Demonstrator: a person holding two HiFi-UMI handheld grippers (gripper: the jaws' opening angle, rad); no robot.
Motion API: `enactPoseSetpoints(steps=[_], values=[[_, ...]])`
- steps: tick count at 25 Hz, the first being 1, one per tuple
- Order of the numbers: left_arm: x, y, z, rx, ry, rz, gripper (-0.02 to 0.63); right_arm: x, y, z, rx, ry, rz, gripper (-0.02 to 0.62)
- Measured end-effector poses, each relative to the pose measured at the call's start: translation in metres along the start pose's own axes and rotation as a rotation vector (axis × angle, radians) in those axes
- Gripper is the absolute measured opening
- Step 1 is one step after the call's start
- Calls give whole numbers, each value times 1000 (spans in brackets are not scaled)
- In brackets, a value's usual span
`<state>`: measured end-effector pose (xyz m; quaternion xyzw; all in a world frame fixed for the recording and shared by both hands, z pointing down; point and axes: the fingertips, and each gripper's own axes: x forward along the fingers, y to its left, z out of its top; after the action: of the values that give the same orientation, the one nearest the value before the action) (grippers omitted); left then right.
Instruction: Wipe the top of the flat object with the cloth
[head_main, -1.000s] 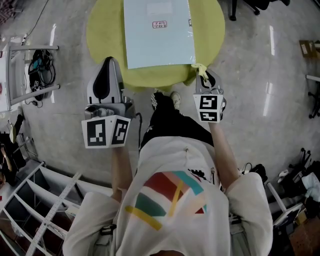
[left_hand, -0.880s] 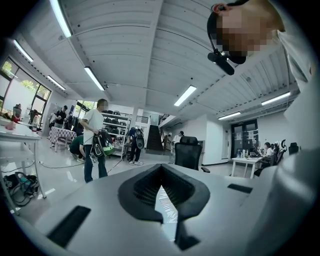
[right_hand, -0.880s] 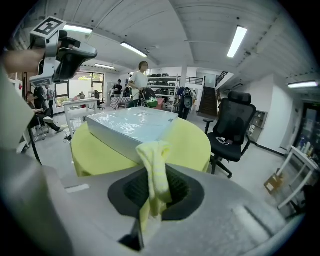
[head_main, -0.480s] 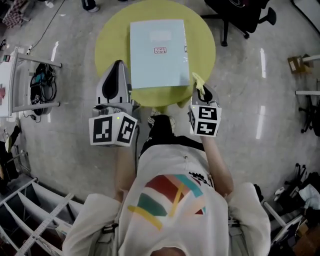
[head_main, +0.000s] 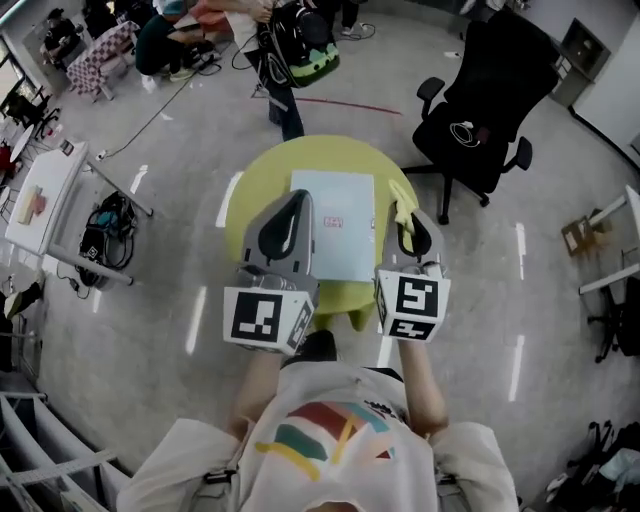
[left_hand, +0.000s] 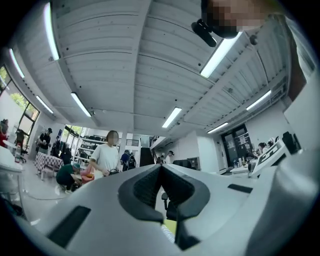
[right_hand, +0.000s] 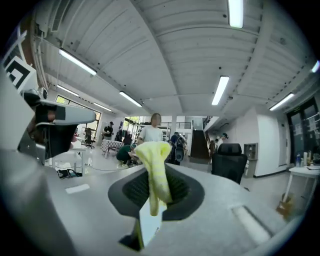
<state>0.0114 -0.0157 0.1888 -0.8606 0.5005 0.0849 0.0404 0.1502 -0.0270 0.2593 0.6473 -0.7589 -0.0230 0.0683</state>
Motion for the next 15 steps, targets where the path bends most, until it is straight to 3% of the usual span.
enactPoseSetpoints(steps=[8, 15], values=[[-13, -5, 18, 64, -71, -1, 14, -24, 27, 31, -90, -133, 37, 26], [-16, -11, 15, 72, -72, -9, 14, -34, 28, 30, -91, -143, 29, 26]])
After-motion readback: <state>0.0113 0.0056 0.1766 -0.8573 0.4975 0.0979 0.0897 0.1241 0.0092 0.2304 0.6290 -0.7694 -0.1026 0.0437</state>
